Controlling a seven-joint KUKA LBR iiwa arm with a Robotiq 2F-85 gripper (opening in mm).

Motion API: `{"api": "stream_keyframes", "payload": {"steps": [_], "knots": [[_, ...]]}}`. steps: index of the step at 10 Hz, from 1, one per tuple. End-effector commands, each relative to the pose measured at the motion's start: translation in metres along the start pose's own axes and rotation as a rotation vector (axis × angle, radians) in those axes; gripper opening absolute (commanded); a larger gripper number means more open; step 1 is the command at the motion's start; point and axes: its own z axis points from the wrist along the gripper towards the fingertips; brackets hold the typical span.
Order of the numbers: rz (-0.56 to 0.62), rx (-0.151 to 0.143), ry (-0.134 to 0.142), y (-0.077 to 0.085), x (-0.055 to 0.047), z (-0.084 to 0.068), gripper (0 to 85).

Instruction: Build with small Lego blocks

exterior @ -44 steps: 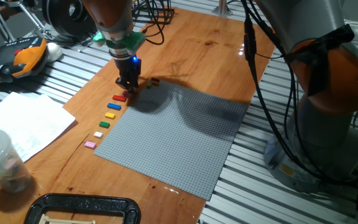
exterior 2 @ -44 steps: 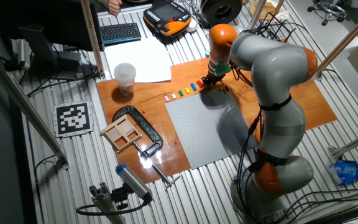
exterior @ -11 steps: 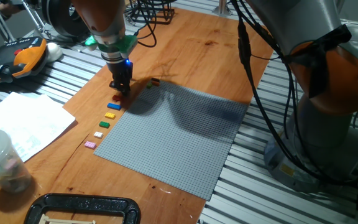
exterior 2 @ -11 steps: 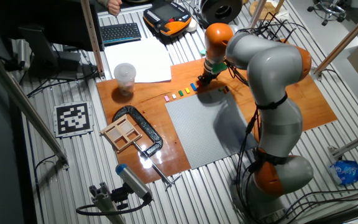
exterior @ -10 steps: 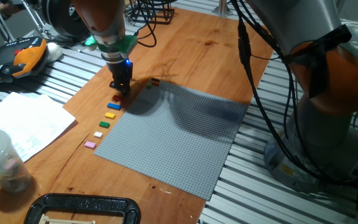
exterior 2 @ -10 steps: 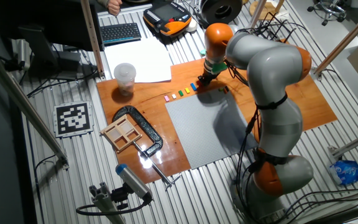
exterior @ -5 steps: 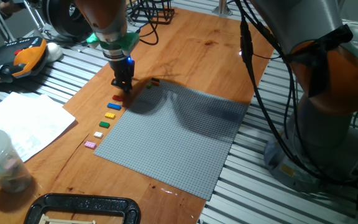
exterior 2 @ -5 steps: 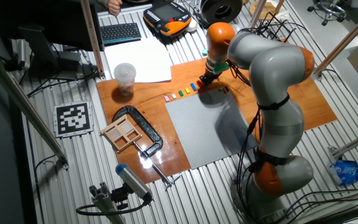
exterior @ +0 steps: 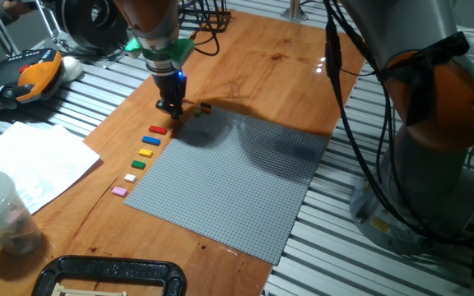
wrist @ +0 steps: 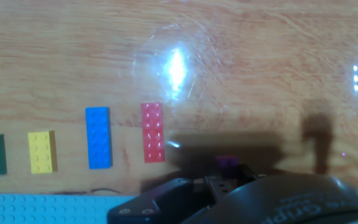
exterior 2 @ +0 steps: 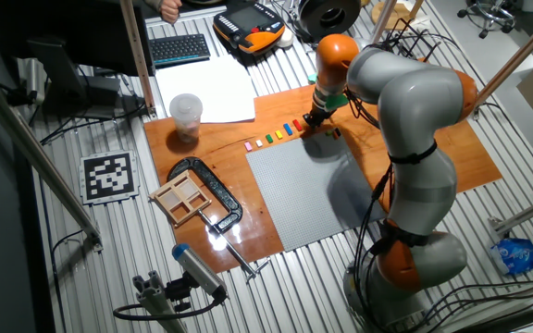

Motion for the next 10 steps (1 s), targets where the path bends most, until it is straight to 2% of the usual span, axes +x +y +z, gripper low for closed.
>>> {"api": "stream_keyframes", "payload": {"steps": [1,3,4,5,6,9,10], "knots": [[0.004,-0.008,0.002,0.0002,0.0009,-0.0003,0.0],[0.012,-0.006,0.002,0.0002,0.0009,-0.0003,0.0],[0.016,-0.003,0.016,0.0002,0.0009,-0.0003,0.0],[0.025,-0.003,0.020,0.0002,0.0009,-0.0003,0.0],[0.039,0.001,0.014,0.0002,0.0009,-0.0003,0.0],[0.047,-0.016,0.006,0.0002,0.0009,-0.0003,0.0],[0.047,-0.002,0.015,0.0006,0.0033,-0.0019,0.0]]}}
